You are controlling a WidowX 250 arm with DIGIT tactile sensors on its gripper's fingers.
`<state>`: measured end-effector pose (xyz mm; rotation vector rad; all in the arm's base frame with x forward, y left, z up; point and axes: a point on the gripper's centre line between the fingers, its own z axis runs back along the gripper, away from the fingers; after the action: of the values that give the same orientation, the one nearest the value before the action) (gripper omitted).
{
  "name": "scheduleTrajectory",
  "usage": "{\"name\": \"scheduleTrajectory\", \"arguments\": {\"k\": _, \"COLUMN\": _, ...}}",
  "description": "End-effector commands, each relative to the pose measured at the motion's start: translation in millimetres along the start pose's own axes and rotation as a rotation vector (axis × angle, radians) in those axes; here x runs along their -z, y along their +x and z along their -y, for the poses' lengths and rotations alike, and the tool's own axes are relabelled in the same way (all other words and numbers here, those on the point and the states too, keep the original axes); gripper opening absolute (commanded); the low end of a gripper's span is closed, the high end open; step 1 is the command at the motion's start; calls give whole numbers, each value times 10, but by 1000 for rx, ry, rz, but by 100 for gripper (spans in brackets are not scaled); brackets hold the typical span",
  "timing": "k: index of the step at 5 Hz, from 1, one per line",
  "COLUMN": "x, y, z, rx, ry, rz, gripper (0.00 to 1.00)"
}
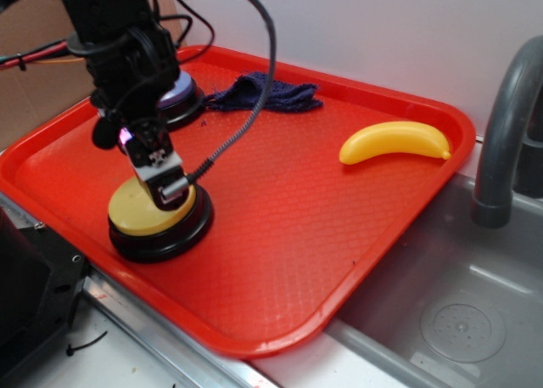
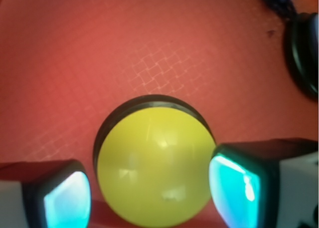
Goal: Push the yellow button.
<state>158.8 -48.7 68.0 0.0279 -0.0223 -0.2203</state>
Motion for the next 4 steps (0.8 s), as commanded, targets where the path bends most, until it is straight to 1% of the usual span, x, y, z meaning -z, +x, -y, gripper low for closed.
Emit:
{"name": "scheduleTrajectory", "arguments": {"k": 1, "x": 128, "y": 73, "z": -9, "rx": 26, "ry": -30, "rz": -11, "gripper": 100}}
{"name": "scheduleTrajectory", "arguments": {"k": 2, "x": 178, "y": 67, "z": -30, "rx": 35, "ry": -25, "rz": -45, "gripper": 100}}
{"name": "scheduleTrajectory", "arguments": {"k": 3, "x": 87, "y": 107, "z": -52, "rx": 33, "ry": -15, "rz": -37, "gripper": 100}}
{"name": "scheduleTrajectory", "arguments": {"k": 4, "x": -153, "y": 190, "z": -106, "rx": 10, "ry": -12, "rz": -7, "gripper": 100}}
